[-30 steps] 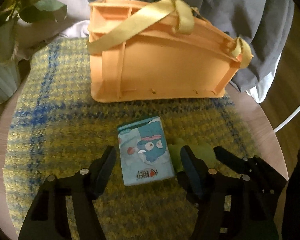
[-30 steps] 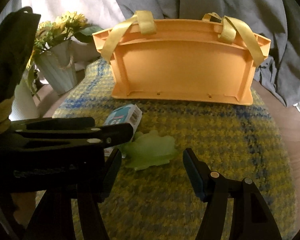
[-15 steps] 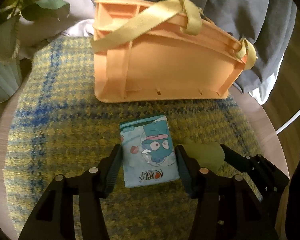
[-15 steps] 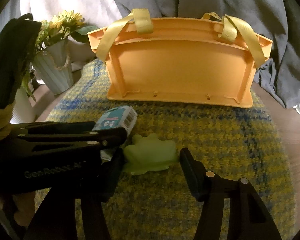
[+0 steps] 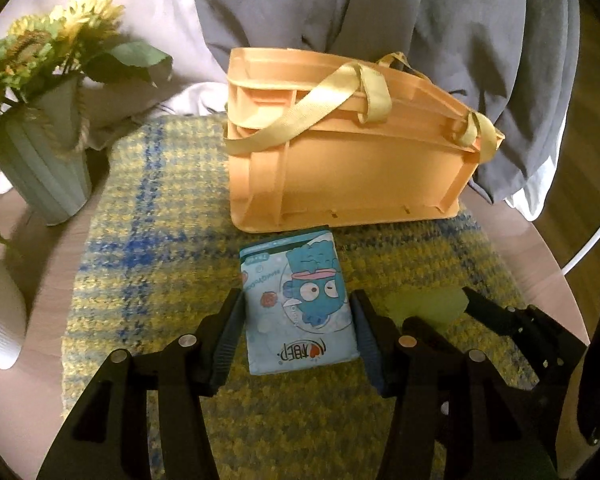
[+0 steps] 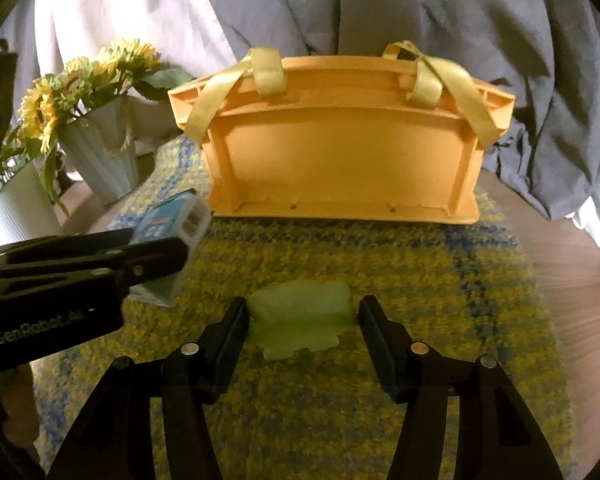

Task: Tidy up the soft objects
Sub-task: 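Grasp the milk carton with the left gripper while the right grasps the green frog sponge, then lift the milk carton and green frog sponge with both grippers over the crate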

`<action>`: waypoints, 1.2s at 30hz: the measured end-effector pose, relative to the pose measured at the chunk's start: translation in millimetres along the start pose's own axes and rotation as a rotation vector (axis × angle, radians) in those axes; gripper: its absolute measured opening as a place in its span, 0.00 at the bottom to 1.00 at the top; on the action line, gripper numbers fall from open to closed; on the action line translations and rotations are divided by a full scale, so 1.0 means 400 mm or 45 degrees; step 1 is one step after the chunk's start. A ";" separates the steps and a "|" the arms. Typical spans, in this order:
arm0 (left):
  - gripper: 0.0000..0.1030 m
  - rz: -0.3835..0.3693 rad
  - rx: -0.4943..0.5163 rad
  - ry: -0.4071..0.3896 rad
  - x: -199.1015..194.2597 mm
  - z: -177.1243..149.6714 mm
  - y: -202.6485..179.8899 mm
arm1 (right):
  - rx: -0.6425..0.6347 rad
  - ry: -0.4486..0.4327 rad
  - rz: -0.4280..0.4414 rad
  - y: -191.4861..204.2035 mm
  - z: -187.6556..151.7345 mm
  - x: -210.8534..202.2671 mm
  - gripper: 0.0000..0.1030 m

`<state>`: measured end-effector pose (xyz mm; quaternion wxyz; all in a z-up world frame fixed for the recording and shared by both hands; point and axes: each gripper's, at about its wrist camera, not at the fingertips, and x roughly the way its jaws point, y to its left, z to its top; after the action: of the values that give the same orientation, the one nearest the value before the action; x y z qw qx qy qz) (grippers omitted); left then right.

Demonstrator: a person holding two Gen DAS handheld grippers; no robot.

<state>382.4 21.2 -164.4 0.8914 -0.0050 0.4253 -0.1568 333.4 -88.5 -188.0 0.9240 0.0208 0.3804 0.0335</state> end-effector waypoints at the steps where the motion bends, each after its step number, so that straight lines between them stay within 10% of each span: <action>1: 0.51 -0.004 -0.008 0.000 -0.003 -0.001 -0.001 | 0.000 -0.004 -0.002 0.000 0.001 -0.005 0.56; 36: 0.51 0.070 0.028 -0.359 -0.281 0.054 -0.086 | 0.018 -0.380 -0.059 -0.050 0.146 -0.316 0.56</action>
<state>323.3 17.8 -60.7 0.9462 -0.0054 0.2941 -0.1348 285.6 -118.9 -59.1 0.9706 0.0233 0.2394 0.0060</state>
